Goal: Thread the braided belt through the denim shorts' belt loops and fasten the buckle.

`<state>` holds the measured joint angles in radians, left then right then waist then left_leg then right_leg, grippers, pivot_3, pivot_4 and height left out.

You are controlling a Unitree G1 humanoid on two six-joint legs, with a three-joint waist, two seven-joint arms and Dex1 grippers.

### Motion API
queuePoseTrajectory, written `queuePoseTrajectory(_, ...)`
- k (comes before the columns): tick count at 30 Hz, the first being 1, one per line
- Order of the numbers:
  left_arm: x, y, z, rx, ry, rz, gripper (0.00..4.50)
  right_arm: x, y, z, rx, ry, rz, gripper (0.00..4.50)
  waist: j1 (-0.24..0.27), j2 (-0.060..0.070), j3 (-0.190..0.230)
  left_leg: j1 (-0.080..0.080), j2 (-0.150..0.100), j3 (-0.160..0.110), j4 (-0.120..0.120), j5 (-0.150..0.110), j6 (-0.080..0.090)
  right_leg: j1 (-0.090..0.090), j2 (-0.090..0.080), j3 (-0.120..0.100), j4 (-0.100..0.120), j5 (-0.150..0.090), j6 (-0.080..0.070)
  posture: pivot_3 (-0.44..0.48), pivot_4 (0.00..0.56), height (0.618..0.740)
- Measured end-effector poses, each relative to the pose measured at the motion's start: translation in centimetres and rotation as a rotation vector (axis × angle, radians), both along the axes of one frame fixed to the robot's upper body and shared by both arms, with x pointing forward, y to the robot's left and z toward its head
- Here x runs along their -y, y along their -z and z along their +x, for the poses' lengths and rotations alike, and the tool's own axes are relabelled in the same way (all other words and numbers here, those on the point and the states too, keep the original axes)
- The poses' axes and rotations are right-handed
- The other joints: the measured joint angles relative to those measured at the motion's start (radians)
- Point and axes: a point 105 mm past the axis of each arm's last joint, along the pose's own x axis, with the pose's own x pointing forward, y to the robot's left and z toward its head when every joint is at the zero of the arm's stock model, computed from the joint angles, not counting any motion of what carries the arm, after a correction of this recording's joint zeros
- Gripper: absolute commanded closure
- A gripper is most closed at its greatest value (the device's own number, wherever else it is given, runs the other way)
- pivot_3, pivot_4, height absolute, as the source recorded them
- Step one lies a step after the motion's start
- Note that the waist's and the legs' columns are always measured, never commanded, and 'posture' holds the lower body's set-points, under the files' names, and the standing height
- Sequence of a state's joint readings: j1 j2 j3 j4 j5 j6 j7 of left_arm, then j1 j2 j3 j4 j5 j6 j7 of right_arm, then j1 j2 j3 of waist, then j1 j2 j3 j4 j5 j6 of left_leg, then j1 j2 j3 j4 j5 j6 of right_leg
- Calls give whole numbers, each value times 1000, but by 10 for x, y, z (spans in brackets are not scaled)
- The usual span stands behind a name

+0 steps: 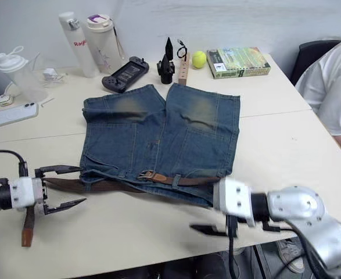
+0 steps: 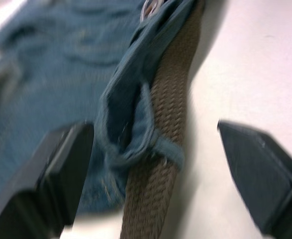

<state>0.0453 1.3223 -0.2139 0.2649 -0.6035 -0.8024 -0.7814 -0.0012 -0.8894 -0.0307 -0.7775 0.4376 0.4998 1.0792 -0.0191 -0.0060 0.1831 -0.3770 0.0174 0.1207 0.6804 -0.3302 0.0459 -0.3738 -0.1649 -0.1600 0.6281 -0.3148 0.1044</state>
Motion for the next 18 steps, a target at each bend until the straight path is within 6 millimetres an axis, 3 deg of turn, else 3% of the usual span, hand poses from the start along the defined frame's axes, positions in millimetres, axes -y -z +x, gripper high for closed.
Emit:
queuePoseTrajectory(4,-1,-14,10,-87,1,-5,129,-4,-24,28,60,89,96,4,-4,-1,1,0,-1,1,0,1,0,0,0,0,0,0,0,0,150,720)
queuePoseTrajectory(6,1,-23,24,-58,-6,-4,129,1,-12,48,48,167,50,4,5,-1,1,-2,-2,1,0,1,1,-1,0,0,0,0,0,0,150,720)
queuePoseTrajectory(8,0,-17,27,-94,-10,13,129,2,-2,55,23,192,18,4,11,0,1,-7,-2,1,0,1,1,-6,7,-1,2,0,1,0,150,720)
queuePoseTrajectory(17,6,11,34,-302,4,50,129,-10,23,57,-99,213,-46,4,16,0,1,-13,0,3,2,3,1,-10,15,-2,0,2,3,0,150,720)
queuePoseTrajectory(18,8,13,37,-307,4,55,385,-11,29,57,-113,218,-64,0,18,-1,1,-13,0,2,2,3,1,-10,15,-2,1,2,3,0,150,720)
